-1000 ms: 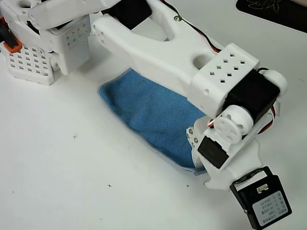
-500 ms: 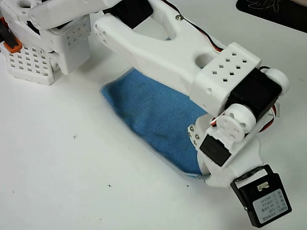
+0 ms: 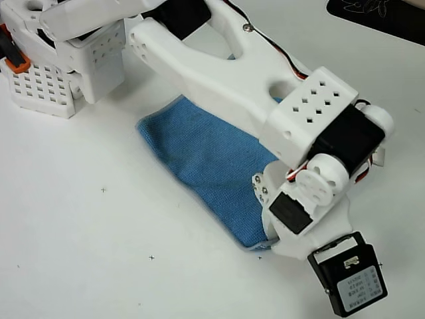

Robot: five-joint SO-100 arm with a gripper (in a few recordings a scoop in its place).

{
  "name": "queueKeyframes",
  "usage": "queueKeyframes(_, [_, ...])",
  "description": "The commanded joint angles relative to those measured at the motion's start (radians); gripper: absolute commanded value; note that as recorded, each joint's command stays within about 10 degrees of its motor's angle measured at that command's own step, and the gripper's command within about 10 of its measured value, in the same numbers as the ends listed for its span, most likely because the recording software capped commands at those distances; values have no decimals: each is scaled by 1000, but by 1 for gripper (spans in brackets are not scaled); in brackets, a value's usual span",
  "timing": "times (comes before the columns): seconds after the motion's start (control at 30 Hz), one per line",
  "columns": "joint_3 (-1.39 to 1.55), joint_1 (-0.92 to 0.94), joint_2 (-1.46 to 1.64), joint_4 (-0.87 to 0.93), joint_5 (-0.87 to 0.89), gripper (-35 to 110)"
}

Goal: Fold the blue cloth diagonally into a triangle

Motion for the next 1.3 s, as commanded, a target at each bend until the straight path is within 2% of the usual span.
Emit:
queueKeyframes(0.0, [-21,-8,156,15,-12,0])
queueKeyframes(0.73, [-48,-9,191,20,-98,0])
queueKeyframes(1.27, [232,-21,250,43,-64,0])
